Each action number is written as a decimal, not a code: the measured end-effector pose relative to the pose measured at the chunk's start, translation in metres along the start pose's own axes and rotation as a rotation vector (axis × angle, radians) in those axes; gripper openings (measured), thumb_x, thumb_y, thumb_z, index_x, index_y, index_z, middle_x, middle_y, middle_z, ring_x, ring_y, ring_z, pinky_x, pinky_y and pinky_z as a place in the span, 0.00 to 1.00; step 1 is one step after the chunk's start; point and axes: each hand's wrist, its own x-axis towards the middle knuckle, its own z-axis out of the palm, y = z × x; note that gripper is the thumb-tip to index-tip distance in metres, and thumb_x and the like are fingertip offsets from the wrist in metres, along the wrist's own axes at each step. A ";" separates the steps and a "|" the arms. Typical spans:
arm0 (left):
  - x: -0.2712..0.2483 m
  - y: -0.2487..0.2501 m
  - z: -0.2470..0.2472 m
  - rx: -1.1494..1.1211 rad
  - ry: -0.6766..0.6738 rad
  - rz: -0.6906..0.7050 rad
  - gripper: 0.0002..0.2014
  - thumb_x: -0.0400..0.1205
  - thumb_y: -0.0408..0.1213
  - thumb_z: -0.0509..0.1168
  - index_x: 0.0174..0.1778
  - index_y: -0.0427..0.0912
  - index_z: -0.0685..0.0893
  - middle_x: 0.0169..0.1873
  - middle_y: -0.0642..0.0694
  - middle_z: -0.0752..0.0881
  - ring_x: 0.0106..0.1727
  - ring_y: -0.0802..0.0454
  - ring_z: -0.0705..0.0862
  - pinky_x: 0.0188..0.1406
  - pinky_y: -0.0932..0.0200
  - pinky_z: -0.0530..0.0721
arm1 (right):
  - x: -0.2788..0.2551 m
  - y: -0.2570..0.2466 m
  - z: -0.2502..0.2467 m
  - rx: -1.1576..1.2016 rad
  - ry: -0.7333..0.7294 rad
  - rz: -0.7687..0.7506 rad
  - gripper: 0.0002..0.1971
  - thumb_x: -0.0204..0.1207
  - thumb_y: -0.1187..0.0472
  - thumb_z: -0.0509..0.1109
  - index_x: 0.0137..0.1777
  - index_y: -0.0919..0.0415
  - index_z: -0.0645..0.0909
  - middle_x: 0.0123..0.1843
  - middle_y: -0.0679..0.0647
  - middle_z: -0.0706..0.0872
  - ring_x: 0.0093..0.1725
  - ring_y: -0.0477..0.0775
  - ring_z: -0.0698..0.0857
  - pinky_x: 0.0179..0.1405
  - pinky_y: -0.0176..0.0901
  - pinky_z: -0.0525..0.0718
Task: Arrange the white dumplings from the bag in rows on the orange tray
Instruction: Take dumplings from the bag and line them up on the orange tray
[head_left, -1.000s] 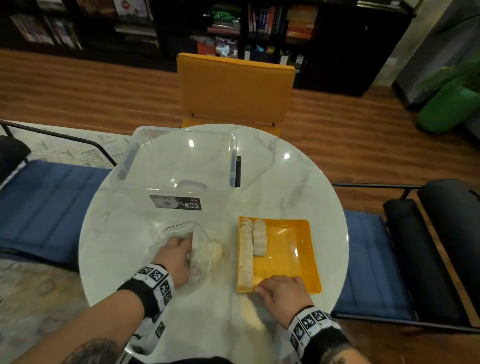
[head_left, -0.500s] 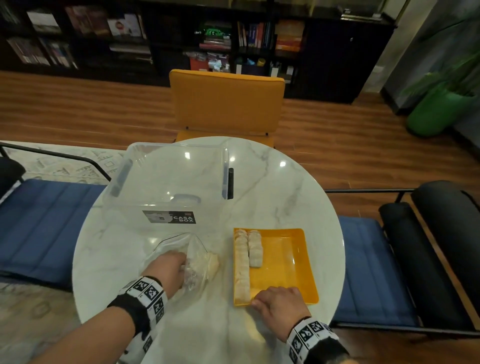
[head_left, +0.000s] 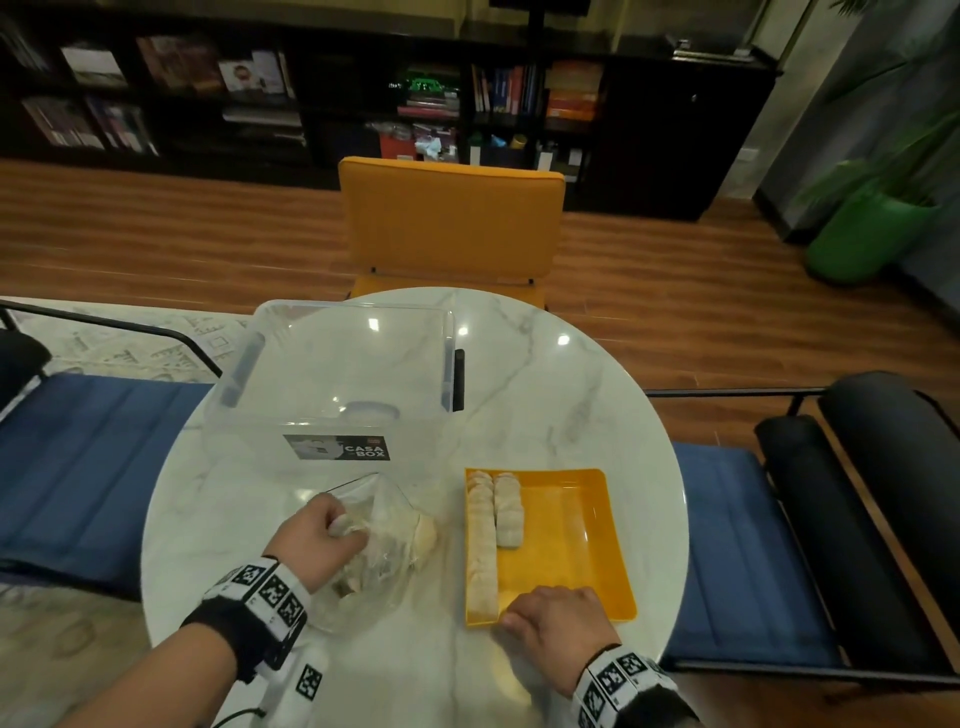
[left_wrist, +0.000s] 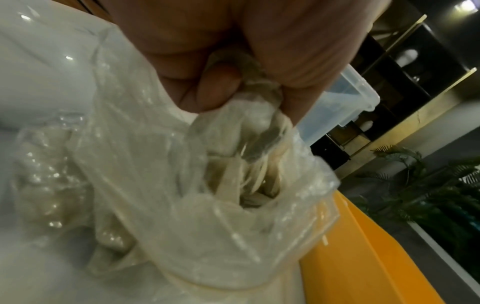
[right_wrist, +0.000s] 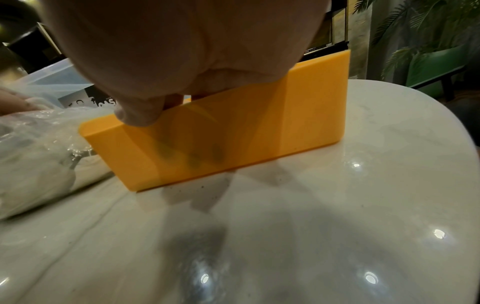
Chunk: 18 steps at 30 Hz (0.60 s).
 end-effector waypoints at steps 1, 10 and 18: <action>0.000 -0.001 -0.001 -0.036 -0.003 0.019 0.10 0.74 0.42 0.74 0.42 0.52 0.77 0.36 0.50 0.84 0.36 0.50 0.83 0.39 0.55 0.81 | 0.000 0.000 0.000 -0.003 0.000 0.001 0.23 0.85 0.37 0.48 0.64 0.44 0.80 0.62 0.46 0.84 0.65 0.53 0.79 0.65 0.54 0.67; -0.002 0.005 -0.014 -0.077 0.053 0.005 0.13 0.82 0.55 0.63 0.41 0.49 0.80 0.35 0.48 0.87 0.41 0.48 0.85 0.43 0.52 0.79 | 0.000 -0.001 -0.003 0.011 -0.010 0.004 0.22 0.85 0.37 0.48 0.64 0.43 0.80 0.62 0.46 0.84 0.65 0.53 0.79 0.65 0.54 0.67; 0.005 0.003 -0.022 -0.880 -0.066 -0.175 0.34 0.64 0.70 0.74 0.49 0.43 0.82 0.50 0.32 0.89 0.45 0.35 0.84 0.48 0.43 0.85 | -0.002 -0.002 -0.007 0.071 -0.028 0.008 0.22 0.85 0.37 0.50 0.63 0.43 0.81 0.62 0.45 0.84 0.65 0.52 0.78 0.66 0.55 0.68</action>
